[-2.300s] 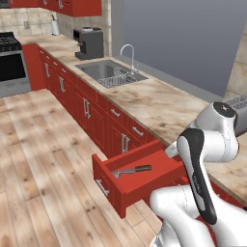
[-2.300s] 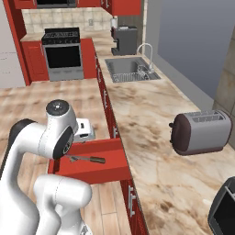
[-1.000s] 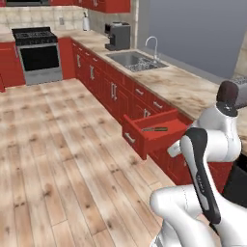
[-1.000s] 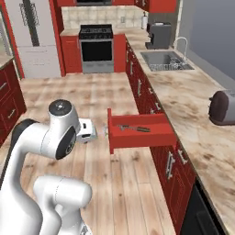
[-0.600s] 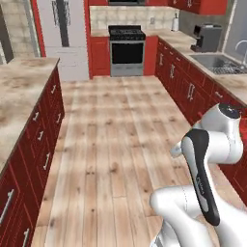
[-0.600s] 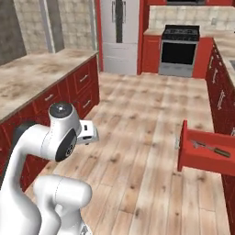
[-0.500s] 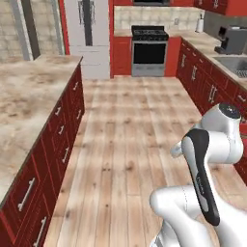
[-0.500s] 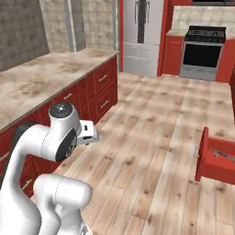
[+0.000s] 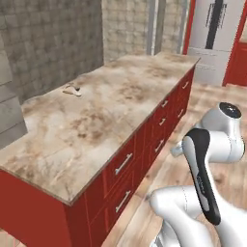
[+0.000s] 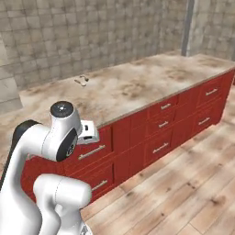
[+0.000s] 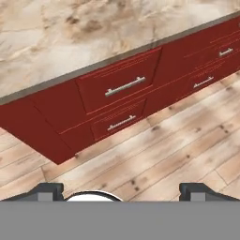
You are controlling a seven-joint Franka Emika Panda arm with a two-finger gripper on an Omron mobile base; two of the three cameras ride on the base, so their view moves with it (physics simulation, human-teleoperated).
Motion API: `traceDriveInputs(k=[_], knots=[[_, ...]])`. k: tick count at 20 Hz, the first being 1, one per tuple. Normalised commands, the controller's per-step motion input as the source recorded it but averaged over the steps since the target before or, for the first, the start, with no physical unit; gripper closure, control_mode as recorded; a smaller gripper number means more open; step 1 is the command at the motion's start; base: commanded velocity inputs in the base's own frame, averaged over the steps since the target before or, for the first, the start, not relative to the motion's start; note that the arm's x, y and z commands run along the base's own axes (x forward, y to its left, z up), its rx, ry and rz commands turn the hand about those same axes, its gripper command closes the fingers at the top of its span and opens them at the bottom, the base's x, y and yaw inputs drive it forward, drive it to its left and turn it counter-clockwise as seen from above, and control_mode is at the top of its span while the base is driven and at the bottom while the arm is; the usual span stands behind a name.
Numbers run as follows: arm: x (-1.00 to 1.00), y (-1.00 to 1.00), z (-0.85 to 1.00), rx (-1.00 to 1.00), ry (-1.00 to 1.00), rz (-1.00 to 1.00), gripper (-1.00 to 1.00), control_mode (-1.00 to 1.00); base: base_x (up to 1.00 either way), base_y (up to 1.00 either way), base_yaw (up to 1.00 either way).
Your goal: Pick up the metallic utensils from the counter and place them in the open drawer. Make sure not to pick up any wooden utensils.
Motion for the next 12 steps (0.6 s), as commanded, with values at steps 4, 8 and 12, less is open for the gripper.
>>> traceDriveInputs(k=[4,8,12], knots=[[0.00,0.00,0.00,0.00,0.00,0.00,-1.00,1.00,-0.01,0.70,0.85],[0.00,0.00,0.00,0.00,0.00,0.00,-1.00,1.00,0.00,0.81,0.78],[0.00,0.00,0.00,0.00,0.00,0.00,-1.00,1.00,0.24,1.00,0.44]])
